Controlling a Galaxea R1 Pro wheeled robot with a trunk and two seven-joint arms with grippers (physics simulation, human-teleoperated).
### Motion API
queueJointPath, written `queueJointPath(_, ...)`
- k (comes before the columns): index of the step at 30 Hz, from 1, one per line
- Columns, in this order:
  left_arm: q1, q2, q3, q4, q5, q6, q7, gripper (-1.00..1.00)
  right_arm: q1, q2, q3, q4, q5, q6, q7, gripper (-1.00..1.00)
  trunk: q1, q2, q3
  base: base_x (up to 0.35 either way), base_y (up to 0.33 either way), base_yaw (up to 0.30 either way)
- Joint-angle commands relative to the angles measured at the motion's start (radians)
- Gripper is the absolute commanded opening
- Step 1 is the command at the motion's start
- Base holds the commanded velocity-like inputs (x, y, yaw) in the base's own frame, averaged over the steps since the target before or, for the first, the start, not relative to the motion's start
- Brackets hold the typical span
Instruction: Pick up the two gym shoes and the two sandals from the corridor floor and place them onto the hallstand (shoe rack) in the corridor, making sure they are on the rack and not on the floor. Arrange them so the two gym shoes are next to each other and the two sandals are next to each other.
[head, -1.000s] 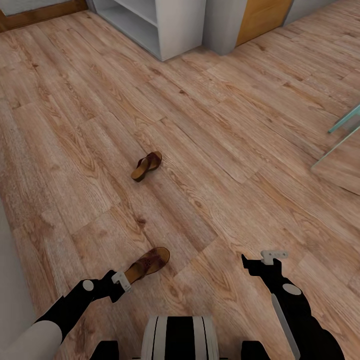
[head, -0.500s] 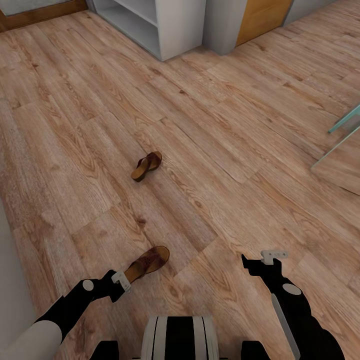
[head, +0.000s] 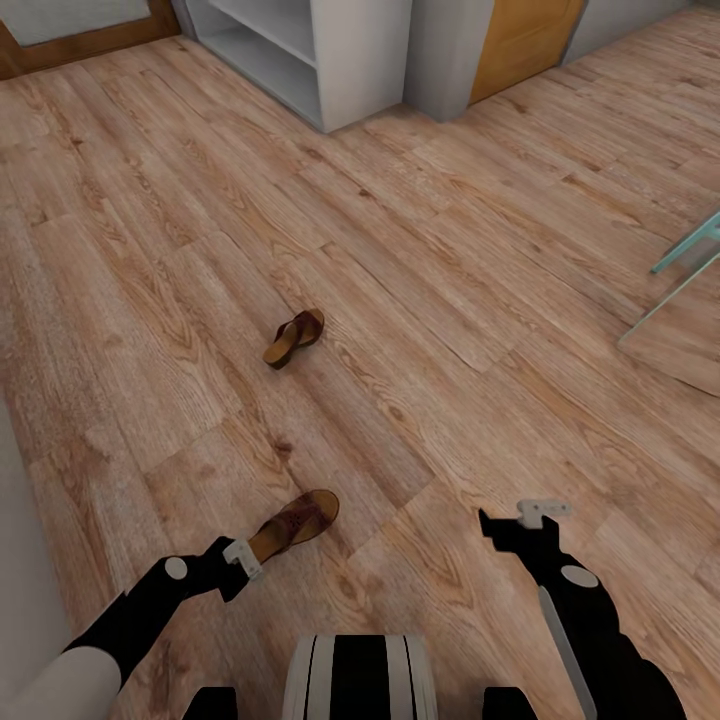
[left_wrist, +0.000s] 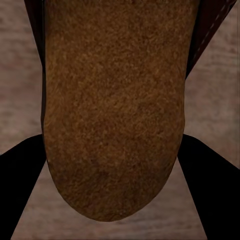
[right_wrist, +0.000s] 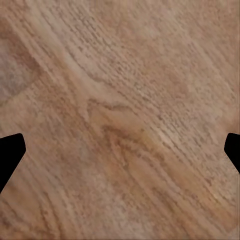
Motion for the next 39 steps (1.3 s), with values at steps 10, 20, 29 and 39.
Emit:
queueJointPath(10,0.004,-0.001,0.002,-0.023,-0.007,0.003,0.002,-1.0,0.0,-0.003,0.0,-0.013,0.001,0.062,0.0,1.0,0.0,0.0,0.001,0.0,0.0,0.0)
queueJointPath(20,0.003,0.0,0.008,-0.041,-0.008,0.002,0.003,-1.0,0.0,-0.004,0.0,-0.012,0.001,0.063,0.0,1.0,0.0,0.0,0.016,0.0,0.0,0.0)
queueJointPath(29,0.004,0.0,0.011,-0.058,-0.009,0.003,0.003,-1.0,0.0,-0.004,0.0,-0.012,0.004,0.064,0.0,1.0,-0.001,0.0,0.041,0.0,0.0,0.0)
queueJointPath(39,0.004,0.0,0.017,-0.059,-0.002,0.003,0.003,-1.0,0.0,-0.004,0.0,-0.01,0.007,0.063,0.0,1.0,-0.006,0.003,0.095,0.0,0.0,0.0)
